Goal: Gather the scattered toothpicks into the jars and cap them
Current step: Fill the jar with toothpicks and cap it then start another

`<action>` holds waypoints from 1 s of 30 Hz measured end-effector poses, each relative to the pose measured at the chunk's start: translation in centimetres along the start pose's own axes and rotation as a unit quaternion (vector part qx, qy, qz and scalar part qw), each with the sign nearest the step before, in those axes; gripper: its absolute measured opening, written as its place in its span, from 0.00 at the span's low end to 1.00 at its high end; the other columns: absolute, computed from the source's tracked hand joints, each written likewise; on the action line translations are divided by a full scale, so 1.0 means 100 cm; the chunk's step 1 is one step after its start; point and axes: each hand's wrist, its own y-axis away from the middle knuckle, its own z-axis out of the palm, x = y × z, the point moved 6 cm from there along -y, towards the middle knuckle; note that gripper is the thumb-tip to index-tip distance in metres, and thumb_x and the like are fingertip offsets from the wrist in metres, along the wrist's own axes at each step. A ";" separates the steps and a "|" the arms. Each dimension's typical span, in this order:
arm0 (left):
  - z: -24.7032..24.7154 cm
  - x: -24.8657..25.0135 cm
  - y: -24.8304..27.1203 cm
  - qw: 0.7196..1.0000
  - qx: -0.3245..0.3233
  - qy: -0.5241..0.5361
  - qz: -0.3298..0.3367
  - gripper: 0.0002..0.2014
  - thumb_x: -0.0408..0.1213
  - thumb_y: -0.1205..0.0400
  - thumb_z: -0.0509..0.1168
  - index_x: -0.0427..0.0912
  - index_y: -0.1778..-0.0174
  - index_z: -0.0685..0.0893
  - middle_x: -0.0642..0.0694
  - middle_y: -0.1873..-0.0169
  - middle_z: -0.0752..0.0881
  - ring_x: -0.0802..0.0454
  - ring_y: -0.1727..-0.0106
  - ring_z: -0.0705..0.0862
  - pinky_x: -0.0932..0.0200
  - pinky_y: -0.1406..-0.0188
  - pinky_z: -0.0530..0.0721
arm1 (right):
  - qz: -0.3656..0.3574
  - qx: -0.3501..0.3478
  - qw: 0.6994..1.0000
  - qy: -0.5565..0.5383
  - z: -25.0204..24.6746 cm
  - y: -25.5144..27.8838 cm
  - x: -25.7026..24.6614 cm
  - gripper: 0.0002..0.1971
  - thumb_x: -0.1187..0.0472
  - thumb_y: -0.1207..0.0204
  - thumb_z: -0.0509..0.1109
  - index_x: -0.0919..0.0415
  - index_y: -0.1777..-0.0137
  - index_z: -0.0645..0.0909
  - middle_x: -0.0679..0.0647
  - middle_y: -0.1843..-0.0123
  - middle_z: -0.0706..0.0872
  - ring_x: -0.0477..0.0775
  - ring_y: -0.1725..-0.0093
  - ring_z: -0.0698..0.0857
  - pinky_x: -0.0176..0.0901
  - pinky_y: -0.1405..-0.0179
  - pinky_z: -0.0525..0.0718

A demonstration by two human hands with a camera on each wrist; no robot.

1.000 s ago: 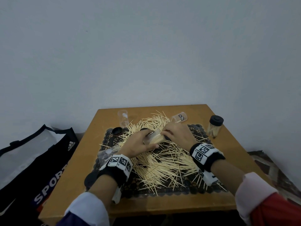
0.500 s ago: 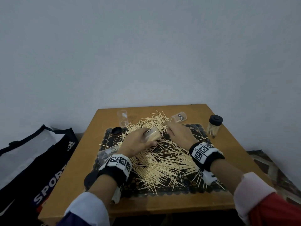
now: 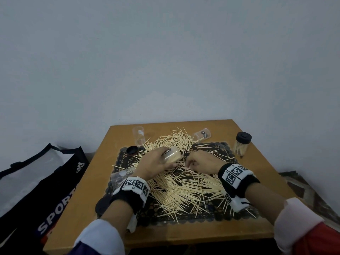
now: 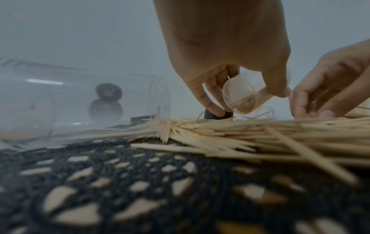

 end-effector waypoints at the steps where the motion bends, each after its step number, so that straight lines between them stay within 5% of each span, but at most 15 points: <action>1: 0.000 0.000 0.000 1.000 0.000 -0.002 0.001 0.32 0.62 0.25 0.70 0.43 0.33 0.79 0.52 0.50 0.83 0.53 0.54 0.81 0.63 0.61 0.75 | -0.012 -0.016 1.000 -0.009 0.000 0.003 -0.003 0.11 0.67 0.21 0.66 0.58 0.45 0.87 0.43 0.56 0.84 0.35 0.62 0.78 0.24 0.68 0.68; 3: 0.000 0.000 0.000 1.000 0.002 -0.001 0.003 0.32 0.63 0.25 0.70 0.43 0.34 0.79 0.52 0.49 0.84 0.53 0.55 0.82 0.63 0.62 0.74 | -0.025 -0.047 0.998 -0.021 0.000 0.010 -0.010 0.10 0.58 0.20 0.70 0.58 0.42 0.86 0.40 0.56 0.78 0.35 0.60 0.76 0.25 0.65 0.68; 8: 0.000 -0.001 0.000 1.000 -0.003 0.004 0.001 0.32 0.62 0.25 0.70 0.43 0.32 0.79 0.50 0.48 0.85 0.52 0.53 0.83 0.58 0.55 0.82 | -0.002 -0.135 0.991 0.010 0.015 0.021 -0.013 0.48 0.32 0.39 0.77 0.47 0.21 0.63 0.48 0.37 0.69 0.48 0.38 0.70 0.49 0.36 0.74; 12: -0.001 0.001 0.002 1.000 -0.006 -0.001 0.002 0.32 0.61 0.24 0.70 0.42 0.32 0.79 0.49 0.47 0.85 0.51 0.53 0.84 0.55 0.53 0.84 | -0.004 -0.177 0.977 0.120 0.031 0.022 -0.011 0.62 0.24 0.48 0.76 0.41 0.17 0.47 0.53 0.29 0.62 0.54 0.30 0.62 0.61 0.28 0.69; 16: -0.002 0.002 0.002 1.000 -0.006 0.003 0.003 0.30 0.60 0.24 0.71 0.43 0.34 0.80 0.50 0.50 0.85 0.53 0.55 0.83 0.61 0.59 0.81 | 0.005 -0.181 0.975 0.132 0.033 0.024 -0.013 0.58 0.30 0.42 0.77 0.44 0.17 0.49 0.58 0.22 0.59 0.60 0.22 0.58 0.62 0.25 0.66; 23: 0.000 0.002 0.002 1.000 -0.012 0.006 0.002 0.28 0.59 0.24 0.71 0.44 0.36 0.80 0.52 0.53 0.84 0.55 0.59 0.81 0.66 0.65 0.73 | 0.000 -0.094 0.994 0.057 0.015 0.023 -0.017 0.38 0.49 0.31 0.77 0.49 0.24 0.65 0.50 0.36 0.72 0.47 0.40 0.70 0.48 0.39 0.75; 27: 0.000 0.002 0.002 1.000 -0.014 0.003 0.001 0.28 0.60 0.24 0.71 0.43 0.35 0.80 0.51 0.53 0.84 0.54 0.58 0.82 0.63 0.62 0.77 | 0.013 -0.066 0.998 0.011 0.008 0.017 -0.015 0.33 0.55 0.30 0.77 0.51 0.26 0.69 0.49 0.35 0.76 0.49 0.38 0.76 0.47 0.39 0.79; 30: 0.000 0.001 0.002 1.000 -0.011 0.002 -0.001 0.29 0.61 0.25 0.71 0.44 0.36 0.80 0.52 0.53 0.84 0.54 0.58 0.82 0.64 0.64 0.74 | 0.019 -0.056 0.998 0.015 0.006 0.010 -0.014 0.30 0.57 0.30 0.77 0.54 0.28 0.72 0.49 0.40 0.79 0.48 0.44 0.77 0.44 0.48 0.79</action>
